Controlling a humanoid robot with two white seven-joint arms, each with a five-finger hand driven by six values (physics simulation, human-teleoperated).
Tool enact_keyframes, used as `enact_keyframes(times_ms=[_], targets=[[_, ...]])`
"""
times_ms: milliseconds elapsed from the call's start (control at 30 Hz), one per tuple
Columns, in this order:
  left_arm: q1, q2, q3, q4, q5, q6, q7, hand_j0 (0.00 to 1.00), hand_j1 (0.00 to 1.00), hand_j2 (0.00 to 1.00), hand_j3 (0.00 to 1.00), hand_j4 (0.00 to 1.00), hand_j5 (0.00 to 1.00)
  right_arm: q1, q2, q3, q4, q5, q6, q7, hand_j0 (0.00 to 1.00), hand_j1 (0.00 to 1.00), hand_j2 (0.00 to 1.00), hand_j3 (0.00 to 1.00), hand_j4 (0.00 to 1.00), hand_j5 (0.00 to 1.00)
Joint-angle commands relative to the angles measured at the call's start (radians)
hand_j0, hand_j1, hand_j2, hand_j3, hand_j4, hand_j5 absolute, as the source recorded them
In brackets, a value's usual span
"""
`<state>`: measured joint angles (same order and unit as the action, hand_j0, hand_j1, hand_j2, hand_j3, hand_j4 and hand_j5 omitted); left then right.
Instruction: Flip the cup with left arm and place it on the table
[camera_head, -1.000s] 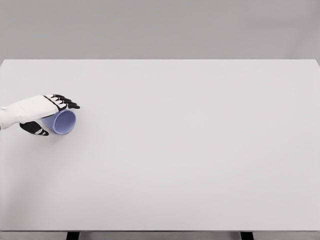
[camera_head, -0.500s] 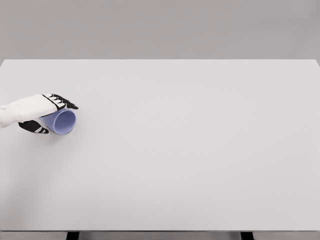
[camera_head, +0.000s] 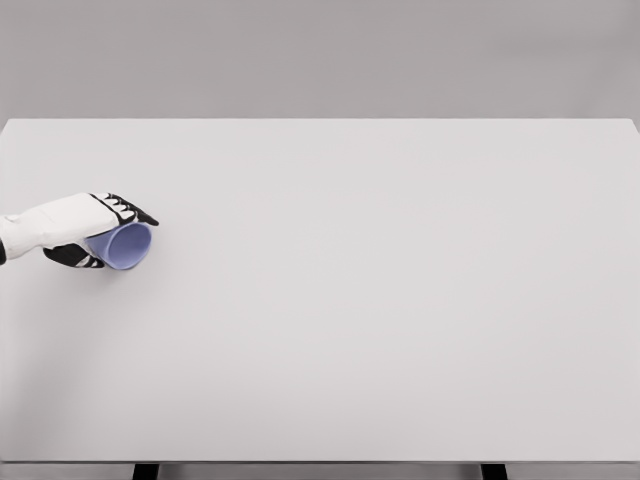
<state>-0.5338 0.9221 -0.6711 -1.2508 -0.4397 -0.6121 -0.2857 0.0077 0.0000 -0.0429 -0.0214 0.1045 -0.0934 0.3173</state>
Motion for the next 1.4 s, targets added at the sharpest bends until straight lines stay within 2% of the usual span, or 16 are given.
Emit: enact_keyframes(times_ms=[0,33,100,233,433,667,867,933,1100,1267,1300,1367], targets=[[0.000,0.000,0.001,0.001,0.004,0.001,0.000,0.89,0.89,0.89,0.89,0.89,0.89,0.000,0.000,0.000,0.000,0.000,0.000,0.000,1.00,1.00,1.00,1.00,1.00,1.00],[0.000,0.000,0.001,0.001,0.004,0.001,0.000,0.86,0.86,0.86,0.86,0.86,0.86,0.000,0.000,0.000,0.000,0.000,0.000,0.000,1.00,1.00,1.00,1.00,1.00,1.00],[0.000,0.000,0.001,0.001,-0.004,0.001,0.000,0.72,0.72,0.72,0.72,0.72,0.72,0.000,0.000,0.000,0.000,0.000,0.000,0.000,1.00,1.00,1.00,1.00,1.00,1.00],[0.000,0.000,0.001,0.001,-0.007,0.001,0.000,0.58,0.58,0.58,0.58,0.58,0.58,0.000,0.000,0.000,0.000,0.000,0.000,0.000,1.00,1.00,1.00,1.00,1.00,1.00],[-0.002,-0.002,0.001,0.001,0.004,0.001,0.010,0.49,0.49,0.49,0.49,0.49,0.49,0.000,0.000,0.000,0.001,0.000,0.000,0.000,1.00,1.00,1.00,1.00,1.00,1.00],[-0.023,-0.003,0.001,0.010,0.036,0.001,0.033,0.46,0.46,0.46,0.46,0.46,0.46,0.000,0.000,0.000,0.000,0.000,0.000,0.000,1.00,1.00,1.00,1.00,1.00,1.00],[-0.031,-0.002,0.001,-0.009,0.170,0.001,0.026,0.40,0.40,0.40,0.40,0.40,0.40,0.000,0.000,0.000,0.000,0.000,0.000,0.000,1.00,1.00,1.00,1.00,1.00,1.00],[-0.029,-0.002,-0.001,-0.007,0.282,0.001,0.028,0.41,0.41,0.41,0.41,0.41,0.41,0.000,0.000,0.000,0.000,0.000,0.000,0.000,1.00,1.00,1.00,1.00,1.00,1.00],[-0.026,0.004,-0.027,-0.007,0.440,0.001,0.025,0.41,0.41,0.41,0.41,0.41,0.41,0.000,0.000,0.000,0.000,0.000,0.000,0.000,1.00,1.00,1.00,1.00,1.00,1.00],[-0.026,0.009,-0.031,-0.015,0.480,0.001,0.020,0.42,0.42,0.42,0.42,0.42,0.42,0.000,0.000,0.000,0.000,0.000,0.000,0.000,1.00,1.00,1.00,1.00,1.00,1.00],[-0.026,0.009,-0.039,-0.016,0.513,0.001,-0.001,0.42,0.42,0.42,0.42,0.42,0.42,0.000,0.000,0.000,0.000,0.000,0.000,0.000,1.00,1.00,1.00,1.00,1.00,1.00],[-0.026,0.009,-0.050,-0.015,0.611,0.001,-0.102,0.42,0.42,0.42,0.42,0.42,0.42,0.000,0.000,0.000,0.000,0.000,0.000,0.000,1.00,1.00,1.00,1.00,1.00,1.00]])
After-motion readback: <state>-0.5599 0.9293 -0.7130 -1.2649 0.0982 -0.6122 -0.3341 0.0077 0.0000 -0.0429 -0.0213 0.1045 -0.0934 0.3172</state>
